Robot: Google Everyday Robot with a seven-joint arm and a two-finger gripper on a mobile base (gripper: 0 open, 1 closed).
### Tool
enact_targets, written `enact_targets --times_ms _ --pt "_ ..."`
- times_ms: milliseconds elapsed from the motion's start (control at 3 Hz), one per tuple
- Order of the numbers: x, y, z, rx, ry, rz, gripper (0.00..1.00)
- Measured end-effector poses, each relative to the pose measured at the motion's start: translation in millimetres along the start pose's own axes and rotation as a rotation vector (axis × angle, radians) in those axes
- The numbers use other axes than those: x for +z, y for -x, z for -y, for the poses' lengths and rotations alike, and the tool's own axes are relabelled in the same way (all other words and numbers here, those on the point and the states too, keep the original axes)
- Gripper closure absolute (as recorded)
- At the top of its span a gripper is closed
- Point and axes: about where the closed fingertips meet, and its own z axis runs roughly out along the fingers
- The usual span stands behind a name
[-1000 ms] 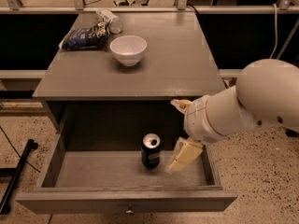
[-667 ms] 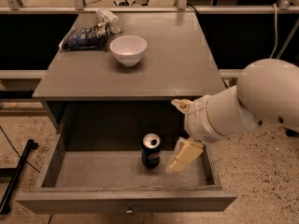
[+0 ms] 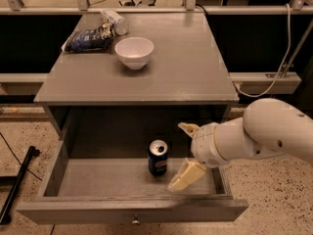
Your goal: Pick pepsi can from top drawer and place on counter
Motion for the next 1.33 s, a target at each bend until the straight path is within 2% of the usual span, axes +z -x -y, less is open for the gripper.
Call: enact_targets --times_ms 333,667,1000,1333 --pt "30 -11 2 0.019 0.011 0.061 0.00" --pt "81 -23 16 0.058 -0.005 0.157 0.00" --pt "81 -22 15 0.056 0.001 0.153 0.00" --pt "81 -21 11 0.076 0.021 0.186 0.00"
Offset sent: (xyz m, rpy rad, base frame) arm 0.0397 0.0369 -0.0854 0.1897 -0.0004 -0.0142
